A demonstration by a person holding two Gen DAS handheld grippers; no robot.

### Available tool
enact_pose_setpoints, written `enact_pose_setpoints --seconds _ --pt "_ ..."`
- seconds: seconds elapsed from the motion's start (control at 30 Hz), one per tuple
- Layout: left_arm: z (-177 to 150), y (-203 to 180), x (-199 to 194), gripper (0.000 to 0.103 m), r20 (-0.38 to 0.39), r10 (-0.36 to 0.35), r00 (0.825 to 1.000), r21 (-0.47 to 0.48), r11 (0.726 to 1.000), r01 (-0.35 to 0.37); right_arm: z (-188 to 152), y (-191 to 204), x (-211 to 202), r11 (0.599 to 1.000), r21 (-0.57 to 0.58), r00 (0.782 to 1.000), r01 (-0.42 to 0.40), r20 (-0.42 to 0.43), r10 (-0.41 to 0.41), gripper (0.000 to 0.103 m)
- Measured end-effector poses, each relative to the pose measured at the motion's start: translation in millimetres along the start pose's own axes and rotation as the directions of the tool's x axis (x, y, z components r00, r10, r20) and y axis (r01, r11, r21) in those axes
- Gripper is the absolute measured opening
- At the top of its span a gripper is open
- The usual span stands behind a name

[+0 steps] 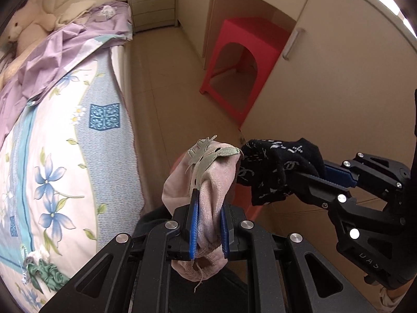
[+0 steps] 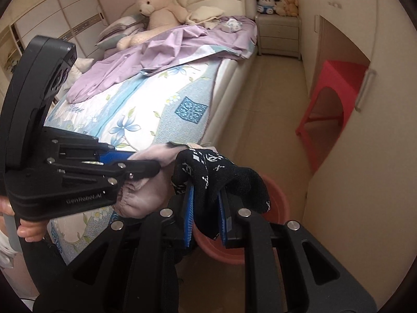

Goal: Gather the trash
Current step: 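Carry the pink hat and black socks in both tools over the pink bucket, then open the left tool releasing the hat while the right tool drops the socks into the bucket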

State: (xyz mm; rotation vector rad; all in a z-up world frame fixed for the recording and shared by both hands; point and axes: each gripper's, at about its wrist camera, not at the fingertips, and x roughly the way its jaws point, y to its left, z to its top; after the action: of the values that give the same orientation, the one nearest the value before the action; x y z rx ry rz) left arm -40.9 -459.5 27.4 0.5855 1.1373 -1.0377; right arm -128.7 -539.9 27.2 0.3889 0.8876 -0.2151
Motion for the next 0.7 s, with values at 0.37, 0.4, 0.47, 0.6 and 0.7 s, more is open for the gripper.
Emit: enact_pose_setpoints --seconds 0.37,0.4,0.47,0.6,0.7 --pt "3 -19 44 0.019 -0.054 0.054 0.997 0.049 0.997 -0.052 -15 -31 20 0.998 0.058 0.999 0.018 -0.049 -0.016 0.015" --pt "3 -19 46 0.019 -0.059 0.053 0.997 0.046 0.998 -0.051 -16 -33 22 0.998 0.059 0.999 0.02 -0.051 -0.017 0.015" --pt "3 -23 48 0.02 -0.062 0.056 0.997 0.046 0.997 -0.054 -18 -35 25 0.998 0.061 0.998 0.025 -0.059 -0.021 0.015" --pt "4 -27 52 0.024 -0.063 0.06 0.996 0.056 0.997 -0.056 -21 -40 32 0.997 0.071 0.997 0.029 -0.079 -0.024 0.016" --pt "3 -26 54 0.037 -0.057 0.079 0.995 0.059 0.995 -0.075 -24 -41 37 0.997 0.074 0.996 0.03 -0.09 -0.023 0.016"
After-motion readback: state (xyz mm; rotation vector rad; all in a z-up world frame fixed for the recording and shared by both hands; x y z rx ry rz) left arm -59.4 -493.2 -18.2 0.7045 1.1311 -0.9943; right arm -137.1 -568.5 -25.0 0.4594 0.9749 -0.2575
